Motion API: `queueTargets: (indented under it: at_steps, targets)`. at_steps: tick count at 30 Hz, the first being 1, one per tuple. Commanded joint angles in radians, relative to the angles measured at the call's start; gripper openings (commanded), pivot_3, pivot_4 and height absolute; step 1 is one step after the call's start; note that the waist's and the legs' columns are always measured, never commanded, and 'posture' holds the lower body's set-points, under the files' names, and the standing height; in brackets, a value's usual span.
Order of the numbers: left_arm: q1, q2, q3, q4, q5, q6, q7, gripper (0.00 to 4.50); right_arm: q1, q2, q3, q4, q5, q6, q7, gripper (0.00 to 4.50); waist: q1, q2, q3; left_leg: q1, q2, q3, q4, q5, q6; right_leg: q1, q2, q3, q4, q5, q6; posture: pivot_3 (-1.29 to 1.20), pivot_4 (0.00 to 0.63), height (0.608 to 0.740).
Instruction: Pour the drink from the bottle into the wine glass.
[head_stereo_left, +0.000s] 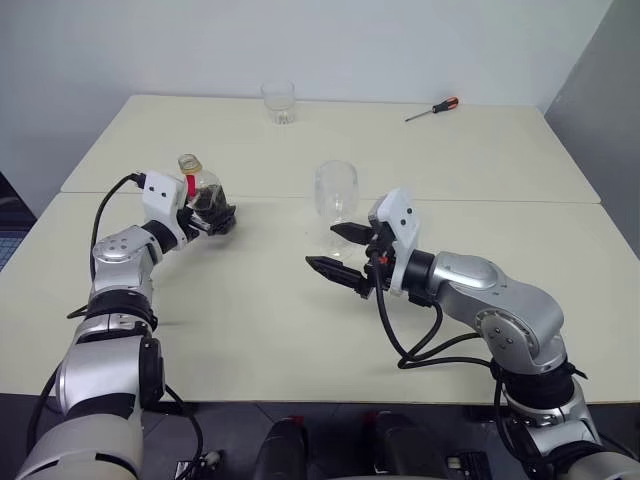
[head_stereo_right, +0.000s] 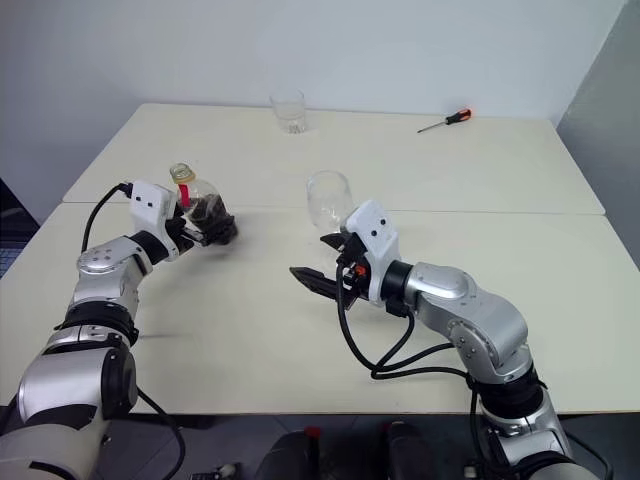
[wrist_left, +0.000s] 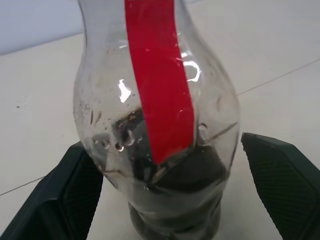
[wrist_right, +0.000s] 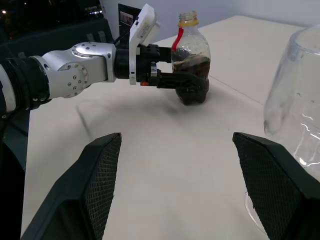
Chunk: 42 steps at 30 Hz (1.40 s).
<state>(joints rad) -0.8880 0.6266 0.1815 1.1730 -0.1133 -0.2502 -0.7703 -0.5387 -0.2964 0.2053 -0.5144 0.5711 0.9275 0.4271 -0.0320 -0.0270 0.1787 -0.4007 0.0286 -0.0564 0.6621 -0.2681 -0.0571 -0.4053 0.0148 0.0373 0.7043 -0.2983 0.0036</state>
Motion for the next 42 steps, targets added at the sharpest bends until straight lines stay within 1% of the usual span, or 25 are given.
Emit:
queueTargets:
  at_steps: [1, 5, 6, 7, 8, 10, 13, 15, 17, 19, 23, 30, 35, 42]
  targets:
    - [-0.042, 0.0, 0.0, 0.011, 0.013, -0.029, 0.024, 4.5, -0.026, 0.011, -0.022, -0.023, 0.007, 0.0, -0.01, 3.8, 0.0, 0.0, 0.0, 0.0, 0.0, 0.0, 0.0, 0.0, 0.0, 0.0, 0.0, 0.0, 0.0, 0.0, 0.0, 0.0, 0.15, 0.74]
    - [-0.053, -0.005, -0.001, 0.026, 0.026, -0.045, 0.034, 4.5, -0.03, 0.013, -0.02, -0.024, 0.007, 0.002, -0.014, 3.8, 0.0, 0.0, 0.0, 0.0, 0.0, 0.0, 0.0, 0.0, 0.0, 0.0, 0.0, 0.0, 0.0, 0.0, 0.0, 0.0, 0.15, 0.74]
    - [-0.056, -0.005, 0.001, 0.028, 0.026, -0.05, 0.035, 4.2, -0.029, 0.013, -0.02, -0.026, 0.009, 0.003, -0.016, 3.86, 0.0, 0.0, 0.0, 0.0, 0.0, 0.0, 0.0, 0.0, 0.0, 0.0, 0.0, 0.0, 0.0, 0.0, 0.0, 0.0, 0.15, 0.74]
    - [-0.06, -0.005, 0.004, 0.031, 0.026, -0.052, 0.036, 4.1, -0.027, 0.013, -0.02, -0.028, 0.01, 0.006, -0.018, 3.86, 0.0, 0.0, 0.0, 0.0, 0.0, 0.0, 0.0, 0.0, 0.0, 0.0, 0.0, 0.0, 0.0, 0.0, 0.0, 0.0, 0.15, 0.74]
    - [-0.063, -0.005, 0.006, 0.033, 0.025, -0.053, 0.036, 3.86, -0.025, 0.014, -0.021, -0.03, 0.012, 0.008, -0.02, 3.86, 0.0, 0.0, 0.0, 0.0, 0.0, 0.0, 0.0, 0.0, 0.0, 0.0, 0.0, 0.0, 0.0, 0.0, 0.0, 0.0, 0.15, 0.74]
    - [-0.069, -0.003, 0.008, 0.038, 0.023, -0.052, 0.033, 3.26, -0.021, 0.013, -0.024, -0.034, 0.014, 0.011, -0.021, 3.86, 0.0, 0.0, 0.0, 0.0, 0.0, 0.0, 0.0, 0.0, 0.0, 0.0, 0.0, 0.0, 0.001, 0.0, 0.0, 0.0, 0.15, 0.74]
    - [-0.074, 0.0, 0.009, 0.043, 0.023, -0.054, 0.029, 2.21, -0.019, 0.011, -0.028, -0.036, 0.014, 0.011, -0.019, 3.86, 0.0, 0.0, 0.0, 0.0, 0.0, 0.0, 0.0, 0.0, 0.0, 0.0, 0.0, 0.0, 0.001, 0.0, 0.0, 0.0, 0.15, 0.74]
    - [-0.076, 0.002, 0.01, 0.044, 0.022, -0.055, 0.028, 1.67, -0.019, 0.012, -0.029, -0.036, 0.014, 0.009, -0.018, 3.86, 0.0, 0.0, 0.0, 0.0, 0.0, 0.0, 0.0, 0.0, 0.0, 0.0, 0.0, 0.0, 0.001, 0.0, 0.0, 0.0, 0.15, 0.74]
    - [-0.078, 0.003, 0.01, 0.044, 0.023, -0.056, 0.027, 1.4, -0.018, 0.014, -0.03, -0.035, 0.014, 0.007, -0.017, 3.86, 0.0, 0.0, 0.0, 0.0, 0.0, 0.0, 0.0, 0.0, 0.0, 0.0, 0.0, 0.0, 0.001, 0.0, 0.0, 0.0, 0.15, 0.74]
    - [-0.079, 0.004, 0.009, 0.043, 0.024, -0.057, 0.026, 1.28, -0.018, 0.015, -0.03, -0.034, 0.014, 0.006, -0.015, 3.86, 0.0, 0.0, 0.0, 0.0, 0.0, 0.0, 0.0, 0.0, 0.0, 0.0, 0.0, 0.0, 0.001, 0.0, 0.0, 0.0, 0.15, 0.74]
    - [-0.091, 0.006, -0.004, 0.023, 0.033, -0.06, 0.014, 1.24, -0.02, 0.016, -0.032, -0.029, 0.012, 0.003, -0.014, 3.86, 0.0, 0.0, 0.0, 0.0, 0.0, 0.0, 0.0, 0.0, 0.0, 0.0, 0.0, 0.0, 0.001, 0.0, 0.0, 0.0, 0.15, 0.74]
    - [-0.156, 0.042, -0.084, -0.123, 0.065, -0.129, -0.174, 1.24, 0.012, -0.093, -0.177, -0.057, 0.096, 0.017, 0.052, 3.86, 0.003, -0.001, 0.001, -0.001, -0.001, 0.0, 0.001, 0.0, 0.0, 0.0, 0.001, -0.001, 0.0, 0.0, 0.0, 0.0, 0.15, 0.74]
    - [-0.213, 0.052, -0.116, -0.182, 0.073, -0.182, -0.246, 1.24, 0.009, -0.147, -0.242, -0.029, 0.099, -0.023, 0.072, 3.86, 0.001, -0.001, 0.001, -0.001, -0.001, 0.0, 0.0, 0.0, 0.0, 0.0, 0.001, 0.0, 0.001, 0.0, 0.0, 0.0, 0.15, 0.74]
    - [-0.283, 0.046, -0.161, -0.174, 0.107, -0.285, -0.269, 1.24, -0.009, -0.158, -0.239, 0.004, 0.066, -0.071, 0.067, 3.86, -0.005, -0.001, 0.001, 0.0, -0.001, 0.002, 0.0, 0.0, 0.0, -0.001, 0.002, 0.0, 0.002, 0.0, 0.0, 0.0, 0.15, 0.74]
